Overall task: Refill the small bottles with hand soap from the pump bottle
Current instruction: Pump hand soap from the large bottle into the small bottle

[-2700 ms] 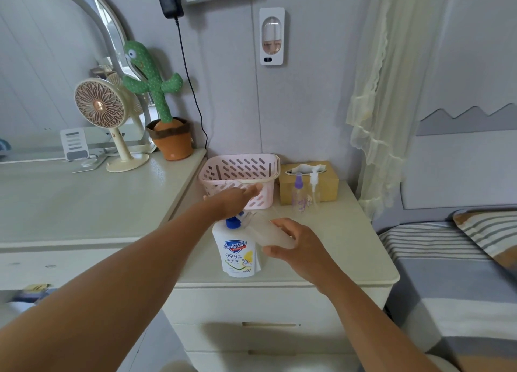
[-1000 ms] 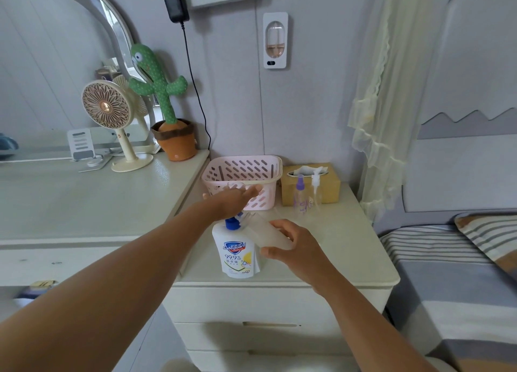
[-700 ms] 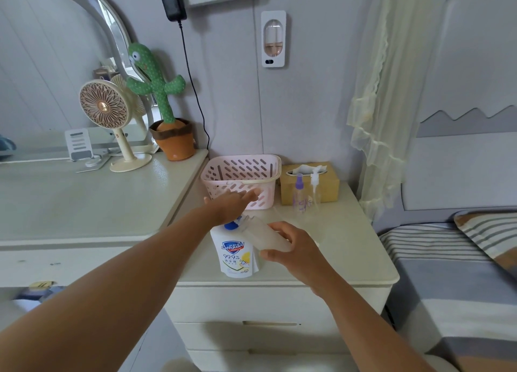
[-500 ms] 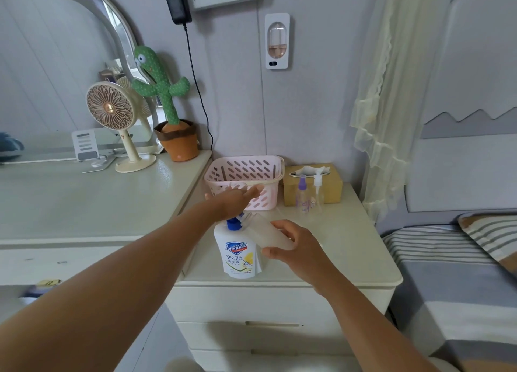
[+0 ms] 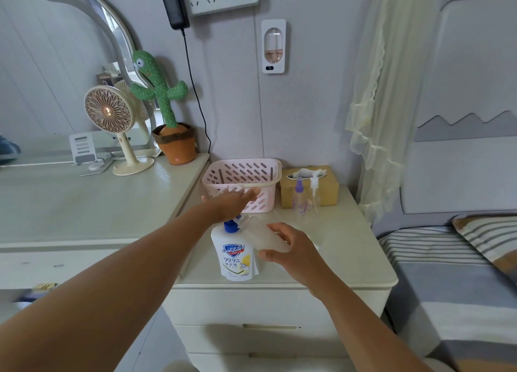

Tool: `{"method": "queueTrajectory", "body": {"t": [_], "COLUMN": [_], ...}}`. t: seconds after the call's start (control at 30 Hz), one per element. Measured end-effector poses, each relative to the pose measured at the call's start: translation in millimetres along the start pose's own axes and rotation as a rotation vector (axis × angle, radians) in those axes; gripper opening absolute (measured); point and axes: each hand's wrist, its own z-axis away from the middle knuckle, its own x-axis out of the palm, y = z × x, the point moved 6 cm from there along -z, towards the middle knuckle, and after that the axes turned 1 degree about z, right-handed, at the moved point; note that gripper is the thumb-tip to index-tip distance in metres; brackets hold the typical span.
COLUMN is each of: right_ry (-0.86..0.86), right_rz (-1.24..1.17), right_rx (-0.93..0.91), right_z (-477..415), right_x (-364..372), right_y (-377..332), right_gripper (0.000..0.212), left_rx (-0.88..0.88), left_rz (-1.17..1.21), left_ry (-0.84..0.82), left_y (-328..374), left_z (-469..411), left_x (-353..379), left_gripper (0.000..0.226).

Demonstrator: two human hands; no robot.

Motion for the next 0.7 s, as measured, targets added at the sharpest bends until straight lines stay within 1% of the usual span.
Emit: {"method": "queueTrajectory", "body": {"t": [0.1, 0.13, 0.23, 0.3, 0.37, 0.47, 0.5, 0.57, 0.6, 0.7], "right_ry": [0.007, 0.006, 0.0, 0.003, 0.011, 0.012, 0.014, 0.023, 0.025, 0.023], "right_rz": [0.012, 0.013, 0.022, 0.013, 0.008, -0.008, -0.005, 0.017, 0.026, 0.031], "right_rx": [-0.003, -0.003, 0.013, 0.014, 0.014, 0.013, 0.011, 0.003, -0.001, -0.004], "right_z": [-1, -1, -1, 0, 0, 0, 0, -2, -3, -3], "right_x": [-1, -1, 1, 1, 0, 0, 0, -1, -1, -1], "right_y": [0, 1, 6, 7, 8, 6, 4, 3, 2, 4], "right_gripper": [0.042, 0.043, 0.044, 0.044, 0.045, 0.045, 0.044, 0.043, 0.043, 0.045], "left_rx": [0.012, 0.011, 0.016, 0.014, 0.003, 0.016, 0.03, 0.041, 0.047, 0.074], "left_rz": [0.021, 0.028, -0.003, -0.026, -0.039, -0.067, -0.099, -0.133, -0.139, -0.166], "left_ry": [0.021, 0.033, 0.036, 0.033, 0.028, 0.039, 0.035, 0.045, 0.061, 0.093], "left_y": [-1, -3, -6, -6, -5, -3, 0, 3, 4, 5], "left_z": [0, -2, -3, -4, -4, -5, -5, -4, -4, -2], "left_x": [0, 2, 10, 11, 11, 5, 3, 1, 0, 3], "left_gripper": [0.101, 0.097, 0.073, 0.068, 0.074, 0.094, 0.091, 0.074, 0.069, 0.064]}}
